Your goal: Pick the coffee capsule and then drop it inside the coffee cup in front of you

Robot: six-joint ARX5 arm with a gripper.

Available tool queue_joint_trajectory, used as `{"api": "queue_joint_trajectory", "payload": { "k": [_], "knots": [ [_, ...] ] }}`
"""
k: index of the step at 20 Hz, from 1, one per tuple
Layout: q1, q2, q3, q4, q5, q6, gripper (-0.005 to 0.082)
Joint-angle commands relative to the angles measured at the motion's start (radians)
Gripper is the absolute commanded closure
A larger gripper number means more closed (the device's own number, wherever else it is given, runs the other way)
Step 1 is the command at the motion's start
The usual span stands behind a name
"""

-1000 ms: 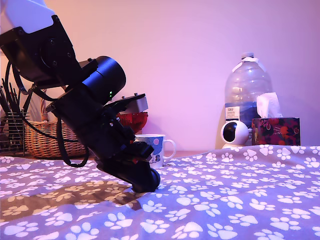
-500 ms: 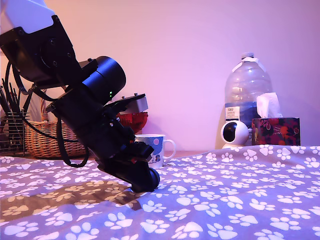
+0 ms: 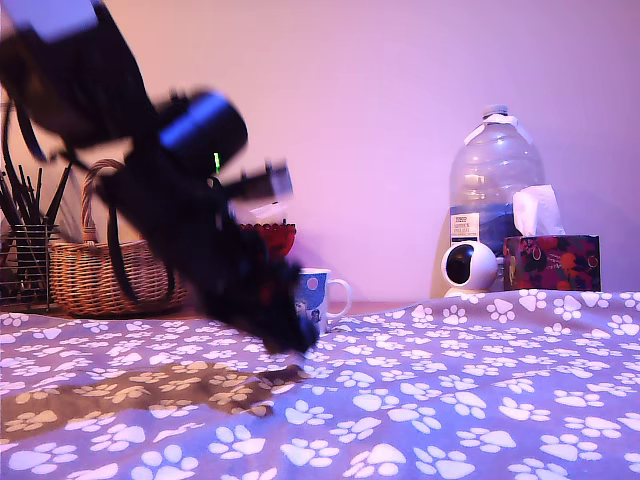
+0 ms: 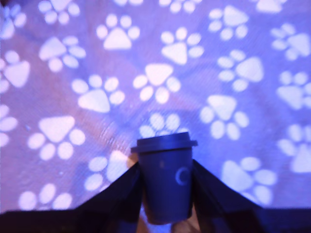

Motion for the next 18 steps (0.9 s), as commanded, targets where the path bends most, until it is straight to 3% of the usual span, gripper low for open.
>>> {"api": "queue_joint_trajectory", "payload": {
  "k": [1,12,18],
  "knots": [
    [-0.003,-0.036,0.002,-0.010,0.002,-0.006,0.0643],
    [0.005,-0.138,0.002,-0.083,0.001,-0.008,0.0642],
    [0.047,-0.158,0.002,-0.027,-0.001,-0.056,0.0642]
  ]
}}
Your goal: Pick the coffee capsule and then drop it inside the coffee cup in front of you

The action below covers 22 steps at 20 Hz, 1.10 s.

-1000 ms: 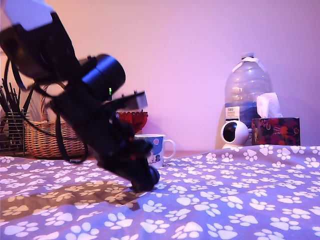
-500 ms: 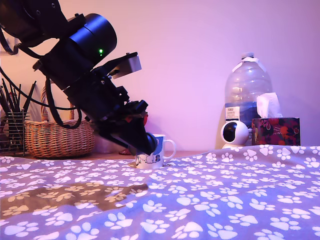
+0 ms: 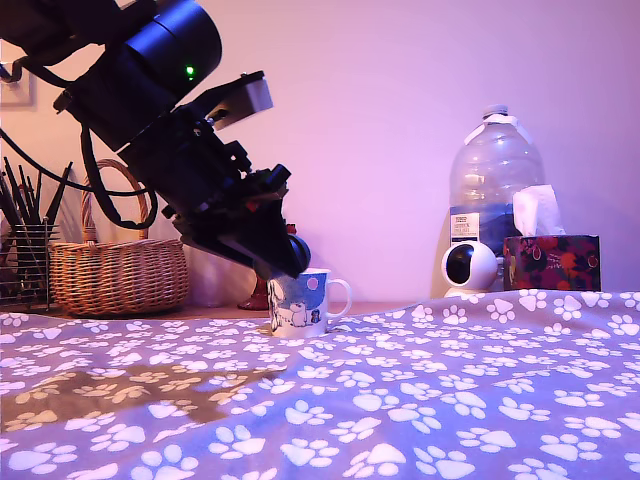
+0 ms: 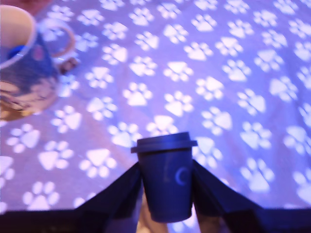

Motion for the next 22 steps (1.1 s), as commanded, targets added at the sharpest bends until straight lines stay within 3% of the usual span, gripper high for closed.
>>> {"api": "queue_joint_trajectory", "payload": {
  "k": [1,9,17,22],
  "knots": [
    [0.020,-0.019,0.004,0.035,-0.001,-0.010,0.0642],
    [0.064,-0.019,0.101,0.026,-0.032,-0.006,0.0642],
    [0.098,0.022,0.280,-0.124,-0.031,0.003,0.0642],
    [0.116,0.128,0.431,-0.225,-0.025,0.007,0.0642]
  ]
}}
